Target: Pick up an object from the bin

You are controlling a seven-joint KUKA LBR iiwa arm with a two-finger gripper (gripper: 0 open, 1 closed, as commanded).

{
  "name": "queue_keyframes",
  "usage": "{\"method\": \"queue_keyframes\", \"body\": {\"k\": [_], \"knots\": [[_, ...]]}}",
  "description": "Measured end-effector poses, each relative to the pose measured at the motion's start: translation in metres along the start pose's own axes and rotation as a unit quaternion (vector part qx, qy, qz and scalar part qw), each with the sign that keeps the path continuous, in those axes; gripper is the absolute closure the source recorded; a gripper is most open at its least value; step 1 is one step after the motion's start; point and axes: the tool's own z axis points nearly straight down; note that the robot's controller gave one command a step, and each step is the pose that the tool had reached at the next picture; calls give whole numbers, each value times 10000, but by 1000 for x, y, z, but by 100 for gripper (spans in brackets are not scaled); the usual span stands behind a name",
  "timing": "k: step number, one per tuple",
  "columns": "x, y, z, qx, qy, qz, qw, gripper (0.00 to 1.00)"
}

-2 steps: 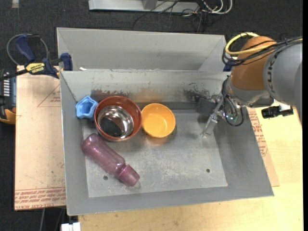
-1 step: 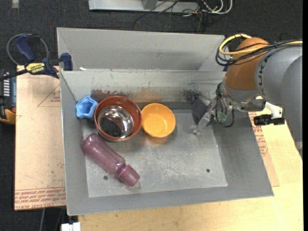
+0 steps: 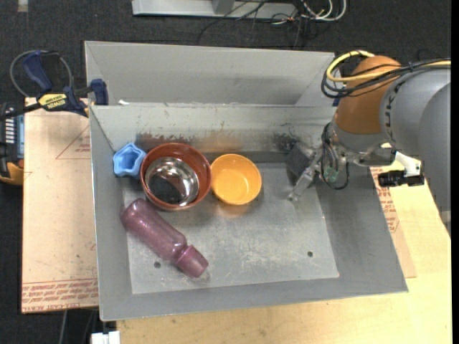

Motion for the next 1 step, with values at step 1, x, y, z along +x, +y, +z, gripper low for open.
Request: {"method": "queue_keyframes", "body": {"k": [1], "knots": [[1, 0, -1, 6, -4, -5, 10000, 100]]}}
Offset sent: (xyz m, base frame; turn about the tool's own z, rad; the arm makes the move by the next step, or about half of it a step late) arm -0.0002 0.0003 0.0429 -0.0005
